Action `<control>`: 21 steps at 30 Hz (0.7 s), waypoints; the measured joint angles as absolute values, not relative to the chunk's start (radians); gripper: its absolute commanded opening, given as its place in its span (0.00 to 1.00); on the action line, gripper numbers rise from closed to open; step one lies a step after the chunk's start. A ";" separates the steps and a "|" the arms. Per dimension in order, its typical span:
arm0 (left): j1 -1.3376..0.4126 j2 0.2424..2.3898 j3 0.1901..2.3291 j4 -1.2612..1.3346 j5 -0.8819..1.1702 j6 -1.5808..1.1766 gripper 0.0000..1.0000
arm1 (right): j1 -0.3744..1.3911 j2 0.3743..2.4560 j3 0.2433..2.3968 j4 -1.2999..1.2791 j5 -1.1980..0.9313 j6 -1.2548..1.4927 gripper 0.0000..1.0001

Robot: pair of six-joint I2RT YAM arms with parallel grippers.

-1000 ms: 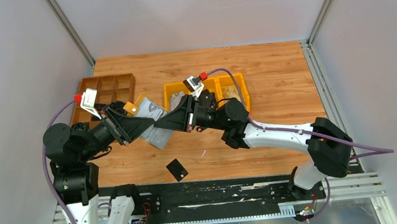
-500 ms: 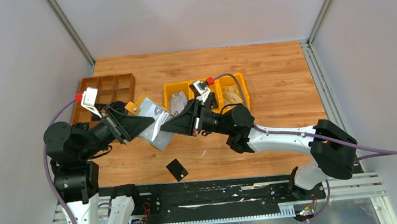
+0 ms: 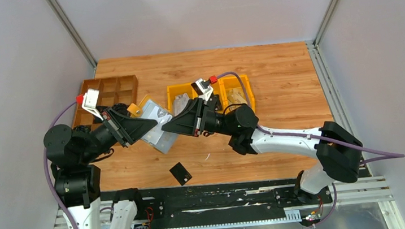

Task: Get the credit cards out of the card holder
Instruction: Remove the credit card from the card holder.

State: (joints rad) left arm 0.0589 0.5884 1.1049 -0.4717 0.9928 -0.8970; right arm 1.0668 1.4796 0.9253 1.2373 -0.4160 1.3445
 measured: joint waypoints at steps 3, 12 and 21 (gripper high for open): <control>0.059 0.589 1.111 -0.471 0.992 -0.894 0.03 | 1.067 1.492 0.940 1.236 -0.417 1.348 0.08; 0.058 0.612 1.133 -0.492 0.999 -0.875 0.12 | 1.068 1.483 0.904 1.254 -0.399 1.353 0.00; 0.060 0.634 1.180 -0.508 0.953 -0.830 0.07 | 1.061 1.413 0.767 1.266 -0.416 1.353 0.00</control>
State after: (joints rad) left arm 0.0597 0.6338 1.1805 -0.5079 0.9527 -0.8303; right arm 1.0607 1.4132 0.7666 1.2659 -0.4156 1.3525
